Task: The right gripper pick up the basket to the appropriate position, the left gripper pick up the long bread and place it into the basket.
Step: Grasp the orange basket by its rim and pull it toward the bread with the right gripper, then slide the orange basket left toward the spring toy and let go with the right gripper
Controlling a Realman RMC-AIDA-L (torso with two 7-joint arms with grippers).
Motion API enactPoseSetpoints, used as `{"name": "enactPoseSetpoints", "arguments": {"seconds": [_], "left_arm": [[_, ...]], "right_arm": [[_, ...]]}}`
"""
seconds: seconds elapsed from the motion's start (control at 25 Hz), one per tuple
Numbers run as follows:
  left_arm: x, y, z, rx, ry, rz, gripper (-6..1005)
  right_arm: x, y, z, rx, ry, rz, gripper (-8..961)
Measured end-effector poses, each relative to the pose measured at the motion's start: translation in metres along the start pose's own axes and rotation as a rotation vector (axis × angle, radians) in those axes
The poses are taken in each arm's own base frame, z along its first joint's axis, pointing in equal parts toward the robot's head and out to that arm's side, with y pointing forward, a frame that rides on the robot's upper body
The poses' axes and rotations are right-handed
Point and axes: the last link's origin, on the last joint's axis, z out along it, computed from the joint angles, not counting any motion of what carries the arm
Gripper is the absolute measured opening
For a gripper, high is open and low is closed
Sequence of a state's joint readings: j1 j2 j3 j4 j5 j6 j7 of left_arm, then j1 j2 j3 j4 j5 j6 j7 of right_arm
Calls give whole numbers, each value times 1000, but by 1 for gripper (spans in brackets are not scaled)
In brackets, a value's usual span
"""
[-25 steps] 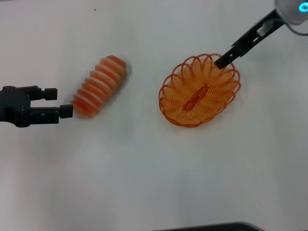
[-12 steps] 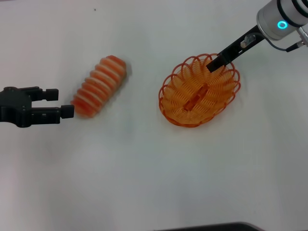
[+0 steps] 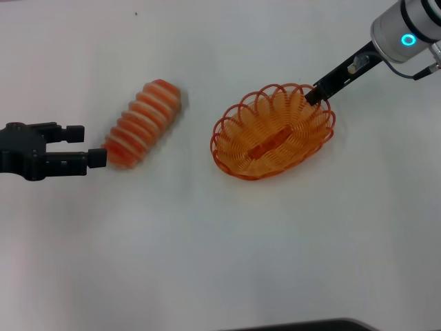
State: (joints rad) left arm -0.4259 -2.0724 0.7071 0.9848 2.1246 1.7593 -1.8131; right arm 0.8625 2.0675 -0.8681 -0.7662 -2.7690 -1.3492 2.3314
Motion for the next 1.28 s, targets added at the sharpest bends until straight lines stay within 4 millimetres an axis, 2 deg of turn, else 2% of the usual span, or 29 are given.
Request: {"name": "enactPoseSetpoints", "arguments": {"seconds": [0.16, 0.28, 0.48, 0.6, 0.84, 1.0, 1.28], "left_arm": [[0, 0, 0, -1, 0, -1, 841], [0, 0, 0, -1, 0, -1, 841], [0, 0, 0, 1, 2, 0, 840], [0, 0, -1, 3, 4, -1, 840], [4, -1, 0, 6, 6, 7, 840], [8, -1, 2, -1, 3, 17, 840], [11, -1, 3, -3, 2, 14, 840]], "right_arm": [[4, -3, -1, -6, 0, 19, 71], [10, -6, -5, -42, -19, 69, 66], [21, -9, -19, -203, -153, 207, 60], [32, -10, -21, -269, -217, 280, 59], [51, -14, -14, -308, -300, 399, 54], [62, -18, -2, -294, -307, 462, 49], [69, -21, 4, -280, -319, 497, 57]]}}
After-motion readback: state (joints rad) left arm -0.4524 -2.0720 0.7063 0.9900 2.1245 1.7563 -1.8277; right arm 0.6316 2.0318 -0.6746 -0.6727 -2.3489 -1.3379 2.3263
